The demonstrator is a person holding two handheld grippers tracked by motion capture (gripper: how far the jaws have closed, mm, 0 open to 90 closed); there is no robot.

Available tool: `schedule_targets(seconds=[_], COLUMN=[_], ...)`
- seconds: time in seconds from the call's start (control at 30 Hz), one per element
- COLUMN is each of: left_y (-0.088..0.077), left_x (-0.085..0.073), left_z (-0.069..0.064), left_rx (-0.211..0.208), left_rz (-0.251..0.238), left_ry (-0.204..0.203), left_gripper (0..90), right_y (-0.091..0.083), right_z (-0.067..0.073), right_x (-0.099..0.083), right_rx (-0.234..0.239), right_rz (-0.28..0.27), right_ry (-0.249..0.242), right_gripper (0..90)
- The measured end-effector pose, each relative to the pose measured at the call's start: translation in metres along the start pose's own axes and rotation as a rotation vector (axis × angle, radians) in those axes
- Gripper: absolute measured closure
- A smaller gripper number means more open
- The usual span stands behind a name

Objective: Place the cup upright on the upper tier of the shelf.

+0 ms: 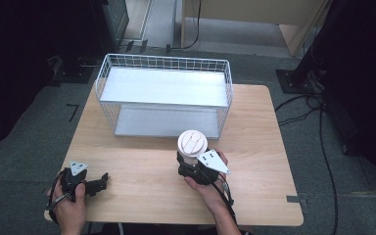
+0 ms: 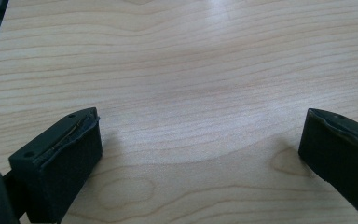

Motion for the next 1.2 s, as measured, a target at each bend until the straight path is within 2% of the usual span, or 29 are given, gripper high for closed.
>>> schedule_targets(seconds=[0.2, 0.4, 0.63, 0.77, 0.8, 0.87, 1.2], left_y=[0.000, 0.000, 0.000, 0.000, 0.000, 0.000, 0.000], left_x=[0.000, 0.000, 0.000, 0.000, 0.000, 0.000, 0.000], left_z=[0.000, 0.000, 0.000, 0.000, 0.000, 0.000, 0.000], left_rx=[0.000, 0.001, 0.000, 0.000, 0.000, 0.000, 0.000], left_rz=[0.000, -0.002, -0.001, -0.001, -0.001, -0.001, -0.001], left_ry=[0.000, -0.001, 0.000, 0.000, -0.001, -0.001, -0.001], left_gripper=[0.0, 0.0, 0.0, 0.0, 0.0, 0.0, 0.0], right_y=[-0.005, -0.008, -0.008, -0.010, -0.011, -0.011, -0.013], right_z=[0.003, 0.005, 0.004, 0.003, 0.003, 0.003, 0.003], right_x=[0.013, 0.039, 0.060, 0.076, 0.085, 0.088, 0.135], right_rx=[-0.009, -0.019, -0.029, -0.042, -0.046, -0.048, -0.081], right_rz=[-0.034, -0.060, -0.078, -0.099, -0.112, -0.112, -0.152], right_ry=[-0.008, -0.045, -0.064, -0.074, -0.082, -0.085, -0.134], right_gripper=[15.1, 15.3, 15.3, 15.4, 15.4, 15.4, 15.5])
Point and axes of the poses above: each handheld gripper's, and its own axes: y roughly forward along the jaws, x roughly out of its top, z roughly to its left, the point moved 5 cm from there along y, roughly forward along the jaws, and after that the axes turned 14 degrees about x, right-handed, at the moved point
